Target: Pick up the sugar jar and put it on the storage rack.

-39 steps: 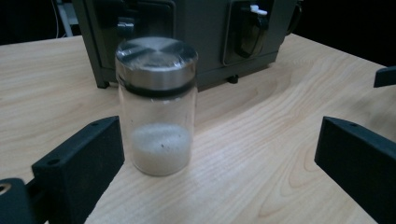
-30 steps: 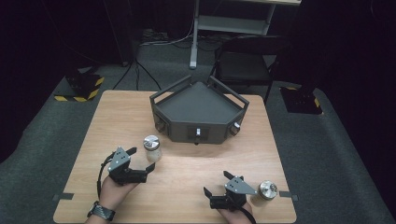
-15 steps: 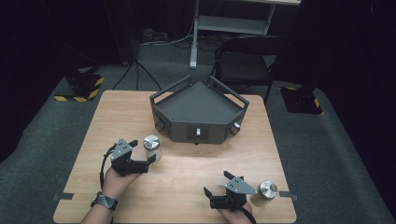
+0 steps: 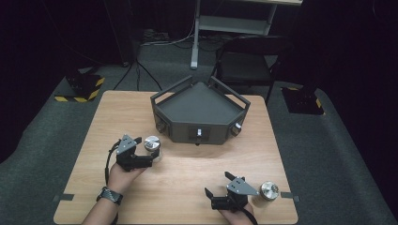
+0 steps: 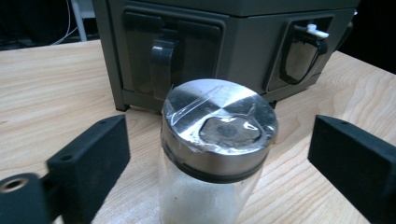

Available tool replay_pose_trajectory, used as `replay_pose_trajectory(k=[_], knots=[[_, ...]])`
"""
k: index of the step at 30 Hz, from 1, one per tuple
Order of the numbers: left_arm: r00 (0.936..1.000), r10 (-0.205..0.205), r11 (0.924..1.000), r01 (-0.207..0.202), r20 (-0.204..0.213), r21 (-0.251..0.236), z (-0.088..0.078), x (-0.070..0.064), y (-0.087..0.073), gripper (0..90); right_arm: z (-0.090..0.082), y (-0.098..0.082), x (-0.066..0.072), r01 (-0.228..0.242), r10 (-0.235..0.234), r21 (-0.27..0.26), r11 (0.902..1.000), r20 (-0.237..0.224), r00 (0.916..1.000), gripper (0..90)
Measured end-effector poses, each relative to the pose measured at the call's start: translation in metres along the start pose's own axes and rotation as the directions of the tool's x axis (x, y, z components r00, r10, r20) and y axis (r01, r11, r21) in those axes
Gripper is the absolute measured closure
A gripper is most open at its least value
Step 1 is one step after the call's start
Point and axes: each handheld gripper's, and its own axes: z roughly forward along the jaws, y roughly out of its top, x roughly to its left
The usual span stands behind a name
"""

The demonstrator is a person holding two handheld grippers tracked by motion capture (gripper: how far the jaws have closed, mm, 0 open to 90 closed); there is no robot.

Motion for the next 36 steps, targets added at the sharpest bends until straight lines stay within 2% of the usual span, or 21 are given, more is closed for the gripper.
replay_pose_trajectory(k=[6, 13, 18, 26, 34, 36], knots=[[1.0000, -0.005, 0.9999, 0.005, 0.006, -0.013, 0.003, 0.003, -0.002, 14.4, 0.000, 0.000, 0.000, -0.001, 0.001, -0.001, 1.0000, -0.001, 1.0000, 0.8], [0.9997, 0.024, 0.9997, -0.024, 0.003, -0.007, 0.007, 0.000, -0.001, 22.7, 0.000, -0.001, -0.001, -0.006, 0.006, -0.002, 1.0000, -0.003, 1.0000, 0.8], [0.9995, 0.032, 0.9995, -0.032, -0.005, -0.005, 0.010, -0.003, -0.001, 24.6, 0.000, -0.001, -0.001, -0.008, 0.008, -0.003, 1.0000, -0.004, 1.0000, 0.8], [0.9998, 0.017, 0.9996, -0.017, -0.009, -0.023, 0.010, -0.002, -0.005, 30.6, -0.001, -0.001, -0.002, -0.009, 0.009, -0.003, 1.0000, -0.006, 0.9999, 0.8], [1.0000, 0.004, 0.9997, -0.004, -0.006, -0.025, 0.011, -0.001, -0.004, 31.2, 0.000, -0.001, -0.002, -0.012, 0.012, -0.003, 0.9999, -0.008, 0.9999, 0.8], [0.9999, 0.011, 0.9996, -0.012, -0.009, -0.026, 0.011, -0.002, -0.004, 31.5, 0.000, -0.001, -0.002, -0.011, 0.011, -0.003, 0.9999, -0.009, 0.9999, 0.8]])
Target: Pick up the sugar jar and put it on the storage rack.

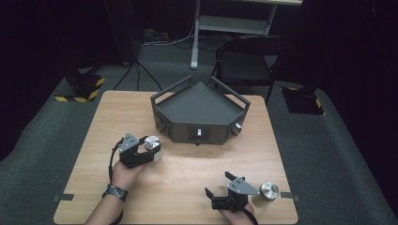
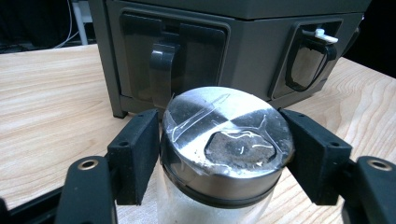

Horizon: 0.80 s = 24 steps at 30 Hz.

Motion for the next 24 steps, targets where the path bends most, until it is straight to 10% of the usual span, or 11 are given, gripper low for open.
replay_pose_trajectory(k=[24], knots=[[0.9996, 0.024, 0.9985, -0.025, -0.017, -0.048, -0.0019, -0.0064, -0.0093, 34.6, -0.0002, -0.0005, -0.0005, -0.004, 0.004, -0.003, 1.0000, -0.001, 1.0000, 0.8]])
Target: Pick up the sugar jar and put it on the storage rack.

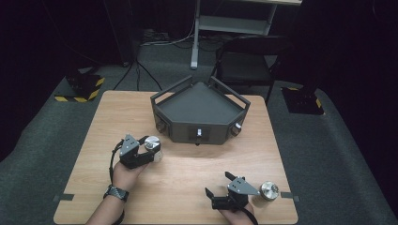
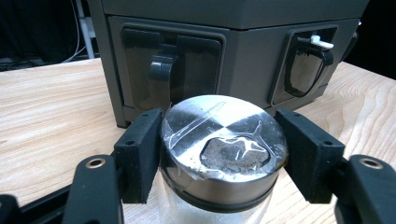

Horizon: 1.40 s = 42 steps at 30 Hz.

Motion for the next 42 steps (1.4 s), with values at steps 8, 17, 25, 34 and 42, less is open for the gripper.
replay_pose_trajectory(k=[8, 17, 25, 34, 42], knots=[[0.9995, -0.029, 0.9996, 0.029, 0.009, 0.000, -0.001, 0.004, 0.001, 34.7, 0.000, 0.000, 0.000, -0.004, 0.004, -0.001, 1.0000, -0.001, 1.0000, 0.8], [0.9994, -0.029, 0.9994, 0.030, 0.016, -0.016, -0.005, 0.003, 0.006, 34.6, 0.000, 0.000, -0.001, -0.006, 0.006, 0.000, 1.0000, -0.002, 1.0000, 0.8], [0.9993, -0.017, 0.9993, 0.018, 0.033, -0.033, -0.011, 0.000, 0.020, 34.6, 0.000, 0.000, -0.001, -0.006, 0.006, 0.000, 1.0000, -0.002, 1.0000, 0.8], [0.9986, 0.000, 0.9984, 0.003, 0.053, -0.056, -0.016, -0.005, 0.037, 34.6, 0.000, 0.000, -0.001, -0.007, 0.007, 0.001, 1.0000, -0.004, 1.0000, 0.8], [0.9976, 0.004, 0.9977, 0.001, 0.069, -0.067, -0.017, -0.007, 0.058, 34.6, 0.000, 0.000, -0.002, -0.010, 0.010, -0.001, 1.0000, -0.006, 0.9999, 0.8]])
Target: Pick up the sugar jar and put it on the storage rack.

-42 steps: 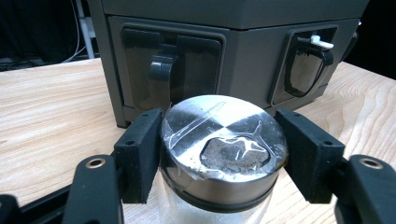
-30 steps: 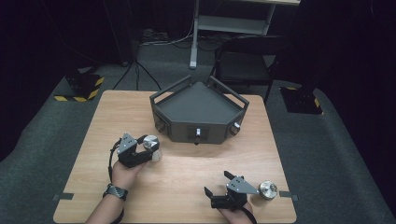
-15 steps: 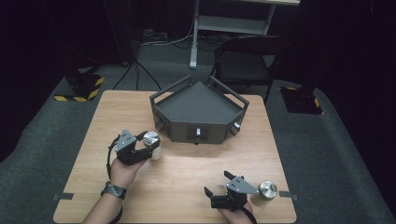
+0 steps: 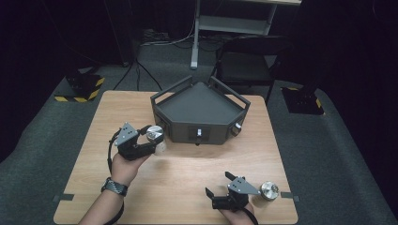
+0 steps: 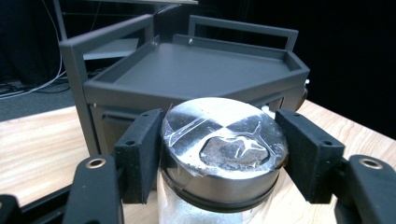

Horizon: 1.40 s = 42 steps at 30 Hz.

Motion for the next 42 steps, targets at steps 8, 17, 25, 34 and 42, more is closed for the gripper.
replay_pose_trajectory(k=[8, 17, 25, 34, 42], knots=[[0.9997, 0.022, 0.9997, -0.022, -0.009, -0.008, 0.001, -0.002, 0.023, 34.6, 0.000, 0.000, 0.000, 0.000, 0.000, -0.001, 1.0000, -0.002, 1.0000, 0.8], [0.9990, 0.042, 0.9989, -0.043, -0.014, -0.019, 0.006, -0.005, 0.046, 34.6, 0.000, -0.001, -0.001, -0.002, 0.002, -0.004, 1.0000, -0.005, 1.0000, 0.8], [0.9995, 0.027, 0.9991, -0.028, -0.016, -0.033, 0.012, -0.004, 0.061, 34.6, 0.000, -0.001, -0.002, -0.003, 0.003, -0.007, 1.0000, -0.007, 1.0000, 0.8], [0.9996, 0.020, 0.9991, -0.021, -0.021, -0.037, 0.024, -0.004, 0.075, 34.6, 0.000, -0.001, -0.002, -0.005, 0.005, -0.008, 1.0000, -0.007, 1.0000, 0.8], [0.9997, 0.018, 0.9992, -0.019, -0.018, -0.036, 0.039, -0.008, 0.084, 34.7, -0.001, -0.002, -0.002, -0.005, 0.005, -0.010, 0.9999, -0.010, 0.9999, 0.8]])
